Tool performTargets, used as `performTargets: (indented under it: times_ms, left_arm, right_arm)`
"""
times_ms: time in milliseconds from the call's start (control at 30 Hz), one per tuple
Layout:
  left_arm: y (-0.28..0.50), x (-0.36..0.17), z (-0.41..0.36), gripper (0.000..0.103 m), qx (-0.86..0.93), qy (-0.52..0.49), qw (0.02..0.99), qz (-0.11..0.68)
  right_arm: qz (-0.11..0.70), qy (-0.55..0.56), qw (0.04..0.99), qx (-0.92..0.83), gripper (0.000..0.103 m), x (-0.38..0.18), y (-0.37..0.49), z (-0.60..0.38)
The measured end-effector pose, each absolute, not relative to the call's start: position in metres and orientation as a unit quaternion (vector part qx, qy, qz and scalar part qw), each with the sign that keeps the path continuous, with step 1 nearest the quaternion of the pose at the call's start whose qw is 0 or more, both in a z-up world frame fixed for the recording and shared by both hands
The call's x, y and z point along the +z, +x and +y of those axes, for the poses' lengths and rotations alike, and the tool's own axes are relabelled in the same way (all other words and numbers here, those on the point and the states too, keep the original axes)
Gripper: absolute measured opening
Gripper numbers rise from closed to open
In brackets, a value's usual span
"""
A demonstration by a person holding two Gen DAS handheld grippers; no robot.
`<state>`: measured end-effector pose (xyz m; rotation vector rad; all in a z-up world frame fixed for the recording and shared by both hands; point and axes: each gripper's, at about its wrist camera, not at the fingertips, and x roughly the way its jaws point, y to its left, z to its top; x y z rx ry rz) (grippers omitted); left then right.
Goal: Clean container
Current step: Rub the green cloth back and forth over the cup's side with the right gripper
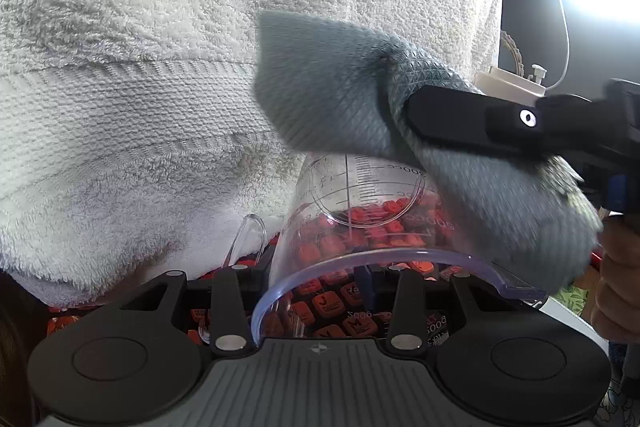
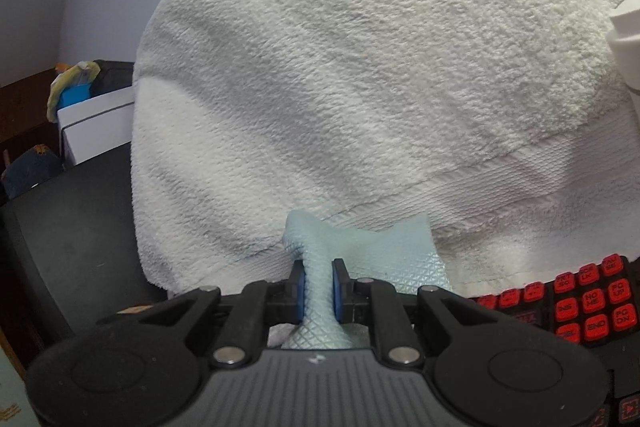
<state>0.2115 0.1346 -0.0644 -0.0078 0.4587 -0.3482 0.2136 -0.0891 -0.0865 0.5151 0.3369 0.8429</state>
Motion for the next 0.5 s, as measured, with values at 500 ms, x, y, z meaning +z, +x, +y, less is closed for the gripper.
performTargets:
  times_ms: [500]
  left_arm:
    - [0.217, -0.062, 0.138, 0.038, -0.172, -0.005, 0.959, 0.226]
  right_arm:
    - [0.149, 0.185, 0.878, 0.416, 0.012, -0.078, 0.197, -0.077]
